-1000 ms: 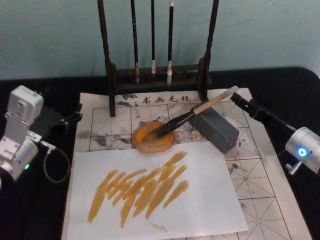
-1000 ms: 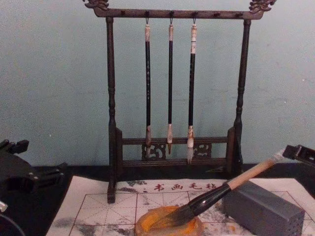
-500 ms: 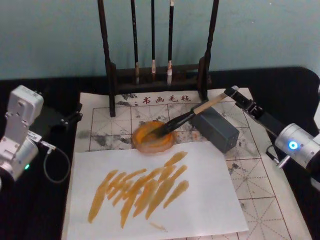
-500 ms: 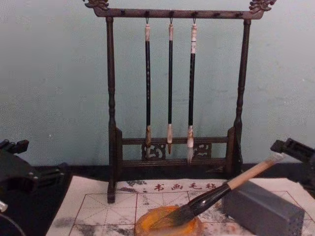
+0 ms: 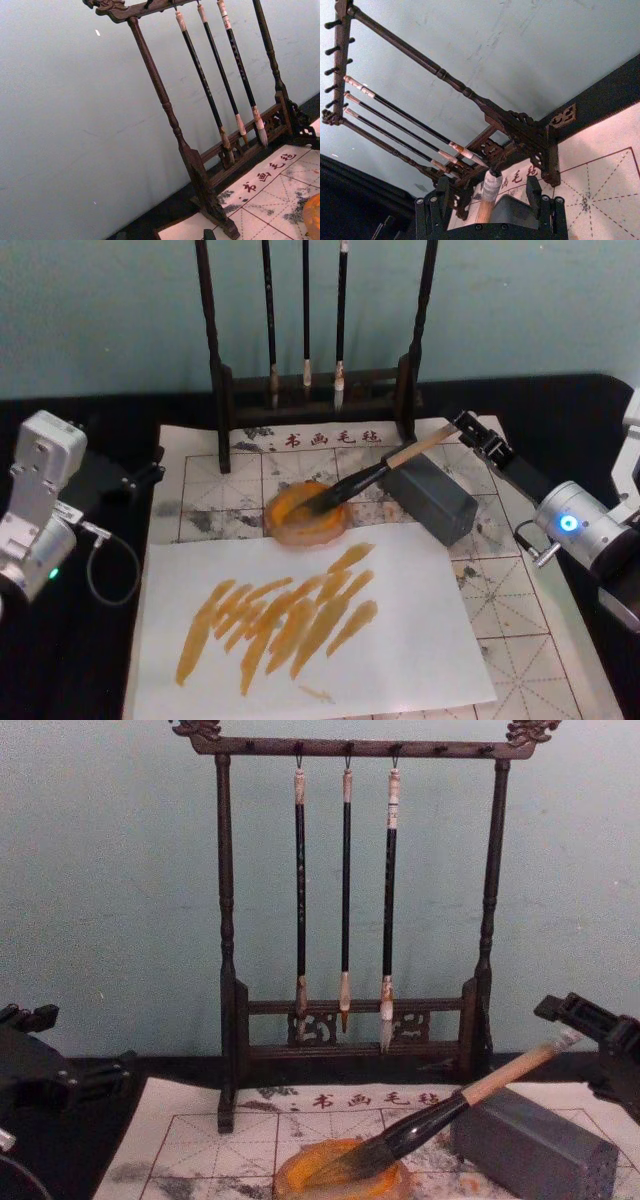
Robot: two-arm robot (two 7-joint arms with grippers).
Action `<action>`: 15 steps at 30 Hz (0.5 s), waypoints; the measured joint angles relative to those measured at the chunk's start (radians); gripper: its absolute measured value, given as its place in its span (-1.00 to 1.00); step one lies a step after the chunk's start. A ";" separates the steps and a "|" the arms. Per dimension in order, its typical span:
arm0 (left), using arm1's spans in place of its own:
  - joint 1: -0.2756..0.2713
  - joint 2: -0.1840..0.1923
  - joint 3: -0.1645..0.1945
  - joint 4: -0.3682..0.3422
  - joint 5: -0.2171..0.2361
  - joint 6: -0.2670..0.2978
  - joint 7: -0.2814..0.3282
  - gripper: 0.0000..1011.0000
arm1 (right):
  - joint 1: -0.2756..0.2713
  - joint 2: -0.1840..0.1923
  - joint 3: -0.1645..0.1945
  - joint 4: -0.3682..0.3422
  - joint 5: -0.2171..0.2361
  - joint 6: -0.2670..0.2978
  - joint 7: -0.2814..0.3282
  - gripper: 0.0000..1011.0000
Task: Pick up the brush from the inkstone, write on the paper, then place the brush back to its original position.
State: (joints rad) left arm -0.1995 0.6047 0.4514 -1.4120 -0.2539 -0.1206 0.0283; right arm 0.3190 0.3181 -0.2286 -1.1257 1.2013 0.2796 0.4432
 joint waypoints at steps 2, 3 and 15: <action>0.000 0.000 0.000 0.000 0.000 0.000 0.000 0.98 | 0.006 -0.002 -0.006 0.010 0.003 -0.007 0.004 0.98; 0.000 0.000 0.000 0.000 0.000 0.000 0.000 0.98 | 0.010 -0.003 -0.010 0.015 0.005 -0.010 0.007 0.98; 0.000 0.000 0.000 0.000 0.000 0.000 0.000 0.98 | 0.033 -0.005 -0.041 0.053 0.026 -0.026 0.023 0.98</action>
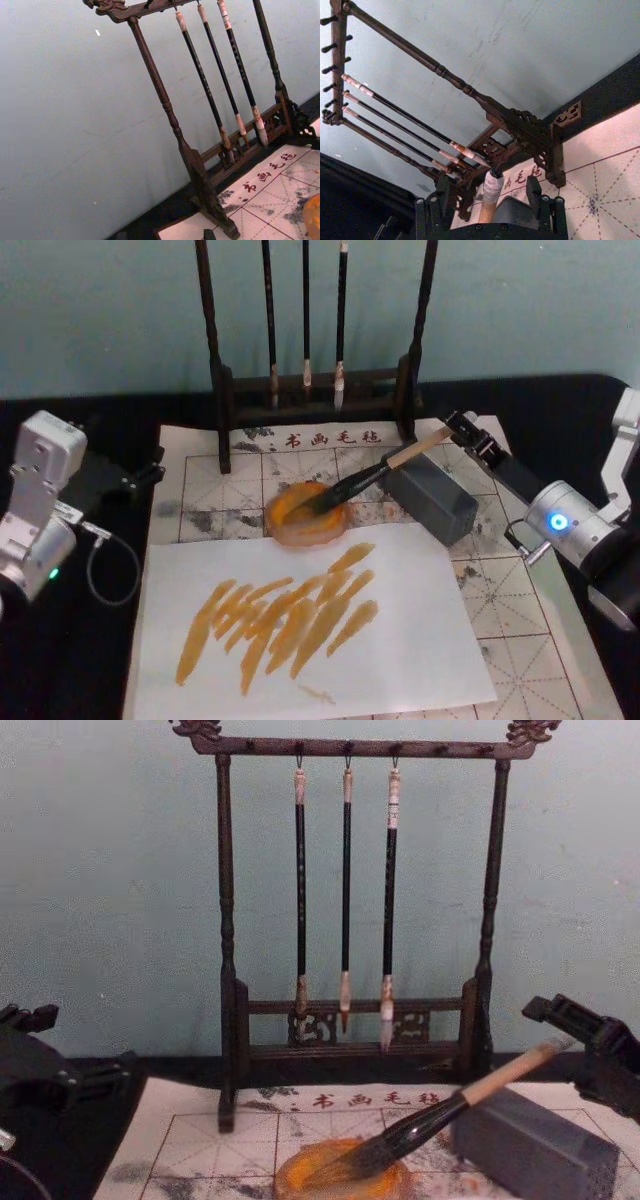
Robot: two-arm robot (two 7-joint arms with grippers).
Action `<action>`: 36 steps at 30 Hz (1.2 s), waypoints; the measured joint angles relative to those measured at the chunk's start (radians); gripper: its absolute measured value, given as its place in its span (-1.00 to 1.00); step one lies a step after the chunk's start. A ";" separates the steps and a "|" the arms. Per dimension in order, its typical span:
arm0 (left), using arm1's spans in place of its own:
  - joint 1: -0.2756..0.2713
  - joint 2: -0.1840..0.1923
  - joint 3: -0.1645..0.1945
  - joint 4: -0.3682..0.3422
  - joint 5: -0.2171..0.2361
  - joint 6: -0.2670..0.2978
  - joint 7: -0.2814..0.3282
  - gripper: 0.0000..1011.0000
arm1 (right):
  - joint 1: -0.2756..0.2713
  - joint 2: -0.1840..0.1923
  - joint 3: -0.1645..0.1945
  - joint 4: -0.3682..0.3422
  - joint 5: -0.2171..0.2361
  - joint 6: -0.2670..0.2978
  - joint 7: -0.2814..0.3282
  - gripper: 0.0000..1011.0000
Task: Pick up the brush from the inkstone, write on the paper, then place the brush back to its original position.
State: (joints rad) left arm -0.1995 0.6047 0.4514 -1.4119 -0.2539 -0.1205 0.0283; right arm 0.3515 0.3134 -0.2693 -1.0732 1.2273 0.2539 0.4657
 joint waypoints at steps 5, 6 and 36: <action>0.000 0.000 0.000 0.000 0.000 0.000 0.000 0.98 | 0.008 0.001 -0.009 0.009 0.012 -0.007 0.004 0.98; 0.000 0.000 0.000 0.000 0.000 0.000 0.000 0.98 | 0.009 0.001 -0.011 0.010 0.014 -0.008 0.004 0.98; 0.000 0.000 0.000 0.000 0.000 0.000 0.000 0.98 | 0.011 0.009 -0.021 0.013 0.029 -0.011 0.009 0.98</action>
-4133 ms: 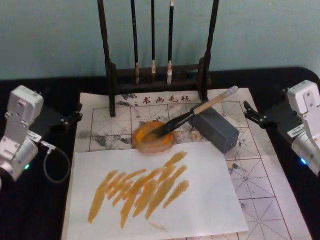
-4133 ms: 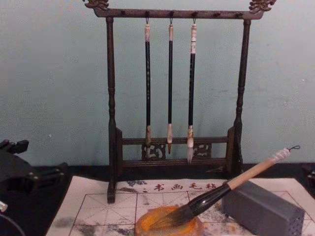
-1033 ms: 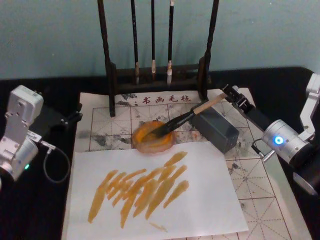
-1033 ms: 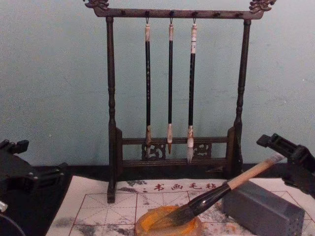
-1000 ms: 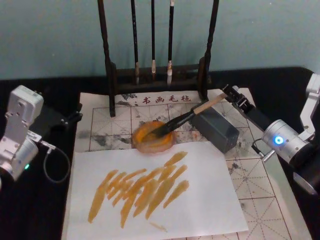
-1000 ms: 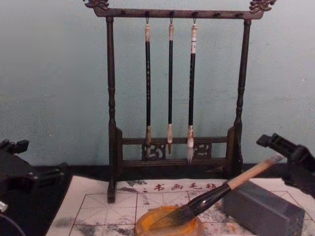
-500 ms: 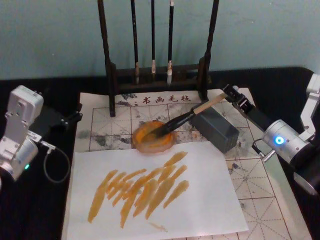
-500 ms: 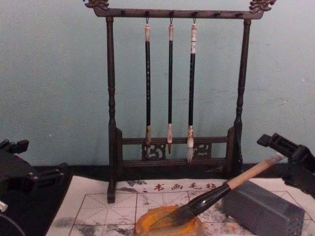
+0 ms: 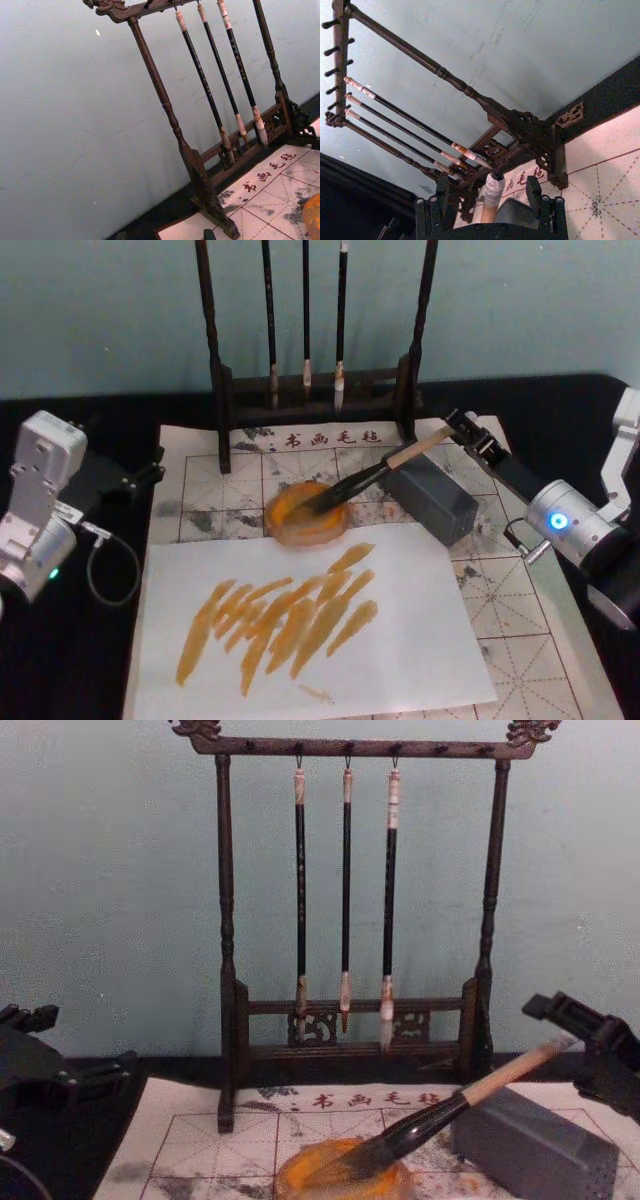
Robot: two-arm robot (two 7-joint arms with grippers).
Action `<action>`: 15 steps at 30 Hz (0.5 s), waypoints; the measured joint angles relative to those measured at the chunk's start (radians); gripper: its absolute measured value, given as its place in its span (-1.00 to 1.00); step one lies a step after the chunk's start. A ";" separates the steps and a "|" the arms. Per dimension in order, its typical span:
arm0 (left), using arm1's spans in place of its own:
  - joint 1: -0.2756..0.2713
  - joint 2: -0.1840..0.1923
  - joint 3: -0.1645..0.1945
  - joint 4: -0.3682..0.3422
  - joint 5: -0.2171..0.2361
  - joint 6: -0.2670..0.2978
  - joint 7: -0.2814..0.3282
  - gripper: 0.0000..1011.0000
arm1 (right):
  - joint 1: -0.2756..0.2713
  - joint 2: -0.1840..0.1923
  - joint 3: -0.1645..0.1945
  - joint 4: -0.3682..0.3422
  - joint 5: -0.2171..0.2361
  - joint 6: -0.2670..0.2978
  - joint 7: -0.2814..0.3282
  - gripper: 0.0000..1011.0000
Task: Pick up the brush from the inkstone, write on the paper, then place the brush back to its original position.
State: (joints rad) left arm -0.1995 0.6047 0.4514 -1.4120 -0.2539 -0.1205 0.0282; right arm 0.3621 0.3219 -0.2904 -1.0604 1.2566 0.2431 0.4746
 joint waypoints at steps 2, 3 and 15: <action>0.000 0.000 0.000 0.000 0.000 0.000 0.000 0.98 | 0.000 0.000 0.000 0.000 0.000 0.000 0.000 0.98; 0.000 0.000 0.000 0.000 0.000 0.000 0.000 0.98 | 0.000 0.000 0.000 0.000 0.000 0.000 0.000 0.98; 0.000 0.000 0.000 0.000 0.000 0.000 0.000 0.98 | 0.000 0.000 0.001 -0.001 -0.002 0.000 -0.001 0.98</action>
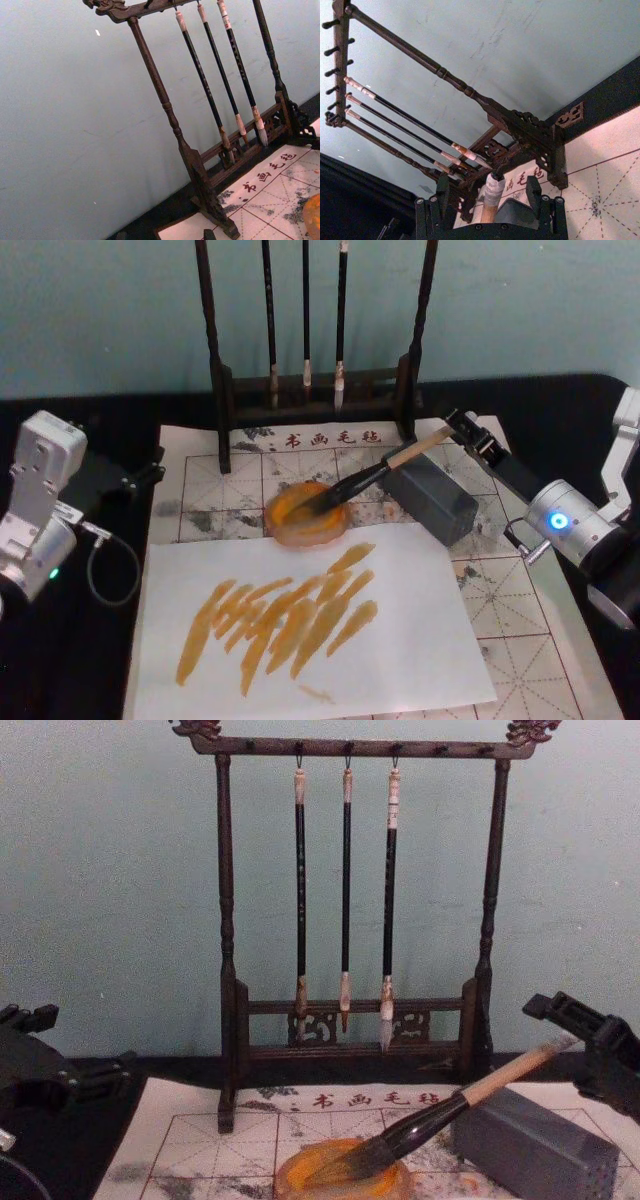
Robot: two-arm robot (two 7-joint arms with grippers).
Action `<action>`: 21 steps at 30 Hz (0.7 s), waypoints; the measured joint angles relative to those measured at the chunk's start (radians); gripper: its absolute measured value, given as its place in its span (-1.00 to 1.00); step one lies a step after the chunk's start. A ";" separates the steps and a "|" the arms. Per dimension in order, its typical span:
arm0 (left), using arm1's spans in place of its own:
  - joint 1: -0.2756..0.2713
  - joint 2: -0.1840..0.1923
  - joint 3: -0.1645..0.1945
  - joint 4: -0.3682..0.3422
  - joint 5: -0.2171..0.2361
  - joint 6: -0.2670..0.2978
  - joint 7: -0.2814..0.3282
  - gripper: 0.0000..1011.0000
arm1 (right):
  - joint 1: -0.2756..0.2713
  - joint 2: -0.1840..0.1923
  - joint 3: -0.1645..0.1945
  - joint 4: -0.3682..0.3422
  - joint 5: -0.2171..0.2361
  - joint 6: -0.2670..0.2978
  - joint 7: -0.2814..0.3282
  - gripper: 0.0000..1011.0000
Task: Pick up the brush from the inkstone, write on the paper, then place the brush back to its original position.
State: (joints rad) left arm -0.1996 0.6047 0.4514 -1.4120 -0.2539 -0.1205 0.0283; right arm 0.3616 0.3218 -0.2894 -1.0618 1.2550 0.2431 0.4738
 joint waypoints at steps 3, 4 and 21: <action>0.000 0.000 0.000 0.000 0.000 0.000 0.000 0.98 | 0.000 0.000 0.000 0.000 0.000 0.000 0.000 0.91; 0.000 0.000 0.000 0.000 0.000 0.000 0.000 0.98 | 0.000 0.000 0.000 0.000 0.000 0.000 0.000 0.88; 0.000 0.000 0.000 0.000 0.000 0.000 0.000 0.98 | 0.000 0.000 0.000 0.000 -0.001 0.000 0.000 -0.10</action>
State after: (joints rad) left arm -0.1995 0.6047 0.4514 -1.4120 -0.2539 -0.1205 0.0283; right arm 0.3616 0.3218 -0.2895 -1.0618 1.2544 0.2431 0.4738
